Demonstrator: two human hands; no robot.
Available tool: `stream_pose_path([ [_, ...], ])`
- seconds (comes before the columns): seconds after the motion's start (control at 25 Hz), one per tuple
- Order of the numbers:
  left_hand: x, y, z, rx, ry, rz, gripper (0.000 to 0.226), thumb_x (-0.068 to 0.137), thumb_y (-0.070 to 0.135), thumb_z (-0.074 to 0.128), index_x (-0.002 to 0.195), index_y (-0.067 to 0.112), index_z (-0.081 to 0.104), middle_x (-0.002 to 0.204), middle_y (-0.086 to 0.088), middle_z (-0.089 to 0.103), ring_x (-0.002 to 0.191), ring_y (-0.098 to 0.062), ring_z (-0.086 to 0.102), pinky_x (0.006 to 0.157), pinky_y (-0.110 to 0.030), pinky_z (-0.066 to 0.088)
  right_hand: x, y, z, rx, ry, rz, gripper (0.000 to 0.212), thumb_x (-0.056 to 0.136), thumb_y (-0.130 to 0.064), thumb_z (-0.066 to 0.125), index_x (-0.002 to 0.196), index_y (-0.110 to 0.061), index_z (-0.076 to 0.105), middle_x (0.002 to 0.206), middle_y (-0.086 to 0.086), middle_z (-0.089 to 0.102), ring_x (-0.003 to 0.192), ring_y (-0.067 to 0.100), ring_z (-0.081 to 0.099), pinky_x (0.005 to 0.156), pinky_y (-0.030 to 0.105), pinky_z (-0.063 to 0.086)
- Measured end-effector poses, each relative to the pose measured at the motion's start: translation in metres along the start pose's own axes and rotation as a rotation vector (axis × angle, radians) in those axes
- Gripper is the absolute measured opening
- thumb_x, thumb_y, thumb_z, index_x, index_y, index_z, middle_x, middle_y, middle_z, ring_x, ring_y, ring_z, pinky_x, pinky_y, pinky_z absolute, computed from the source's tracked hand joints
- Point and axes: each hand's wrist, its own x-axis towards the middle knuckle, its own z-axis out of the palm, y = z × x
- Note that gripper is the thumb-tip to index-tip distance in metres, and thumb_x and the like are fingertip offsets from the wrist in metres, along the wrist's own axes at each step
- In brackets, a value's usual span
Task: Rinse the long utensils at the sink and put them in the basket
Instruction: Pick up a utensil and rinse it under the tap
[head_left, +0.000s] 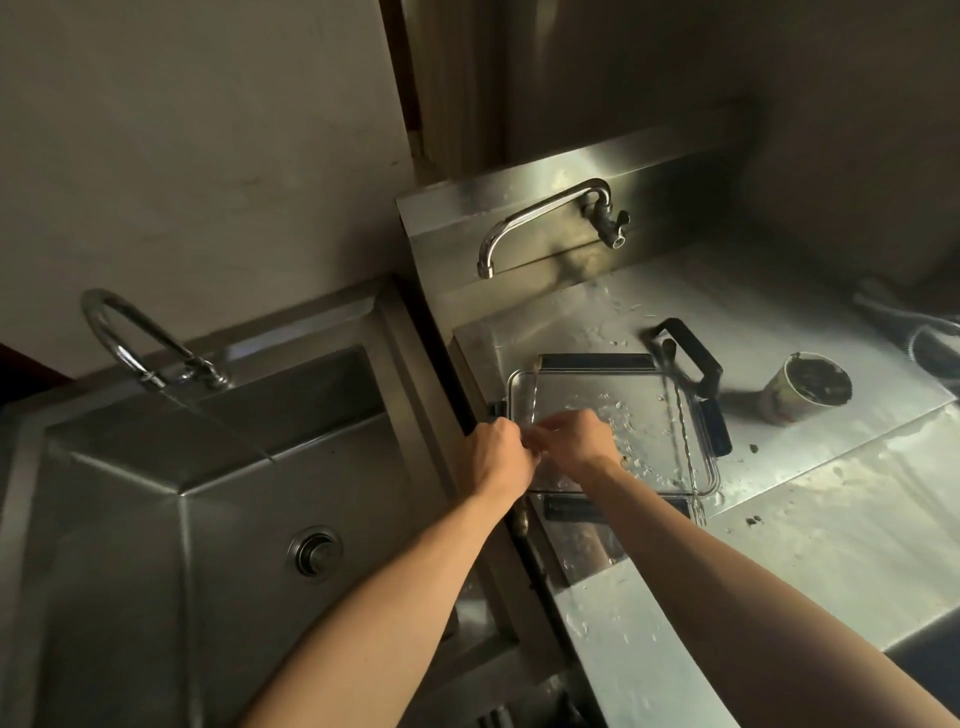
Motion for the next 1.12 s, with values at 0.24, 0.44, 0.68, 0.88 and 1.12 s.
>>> stream_pose_path([
  [0.24, -0.021, -0.008, -0.026, -0.102, 0.047, 0.034, 0.02, 0.084, 0.026, 0.067, 0.069, 0.013, 0.068, 0.068, -0.005, 0.067, 0.061, -0.02, 0.058, 0.042, -0.024, 0.032, -0.006, -0.02, -0.004, 0.173, 0.059, -0.042, 0.006, 0.081, -0.029, 0.075, 0.079, -0.023, 0.077, 0.073, -0.004, 0.072, 0.064, 0.009, 0.063, 0.053, 0.021, 0.045],
  [0.44, -0.046, -0.045, -0.081, -0.152, 0.106, 0.093, 0.02, 0.086, 0.036, 0.066, 0.077, 0.019, 0.066, 0.071, 0.004, 0.067, 0.065, -0.013, 0.063, 0.056, -0.031, 0.051, -0.033, -0.068, 0.011, 0.233, 0.027, -0.234, 0.009, 0.081, -0.028, 0.076, 0.073, -0.024, 0.075, 0.068, -0.008, 0.073, 0.058, 0.001, 0.062, 0.052, 0.017, 0.044],
  [0.68, -0.077, -0.141, -0.164, -0.127, 0.177, 0.193, 0.021, 0.085, 0.041, 0.065, 0.07, 0.03, 0.055, 0.067, 0.015, 0.055, 0.06, -0.001, 0.053, 0.049, -0.019, 0.032, -0.089, -0.149, 0.072, 0.319, -0.005, -0.377, 0.007, 0.084, -0.027, 0.074, 0.08, -0.021, 0.076, 0.075, -0.008, 0.073, 0.075, 0.006, 0.067, 0.07, 0.024, 0.053],
  [0.88, -0.101, -0.225, -0.219, -0.121, 0.2, 0.172, 0.019, 0.082, 0.045, 0.066, 0.07, 0.036, 0.053, 0.064, 0.02, 0.053, 0.055, 0.007, 0.048, 0.048, -0.014, 0.025, -0.137, -0.208, 0.142, 0.366, -0.018, -0.382, 0.008, 0.084, -0.026, 0.074, 0.078, -0.02, 0.074, 0.074, -0.005, 0.074, 0.072, 0.011, 0.068, 0.063, 0.026, 0.051],
  [1.12, -0.119, -0.301, -0.24, -0.191, 0.246, 0.123, 0.017, 0.084, 0.04, 0.063, 0.101, 0.036, 0.063, 0.087, 0.018, 0.071, 0.076, -0.002, 0.065, 0.058, -0.019, 0.044, -0.164, -0.237, 0.209, 0.412, -0.094, -0.353, 0.008, 0.084, -0.022, 0.074, 0.077, -0.018, 0.074, 0.061, -0.009, 0.072, 0.058, 0.002, 0.066, 0.054, 0.019, 0.05],
])
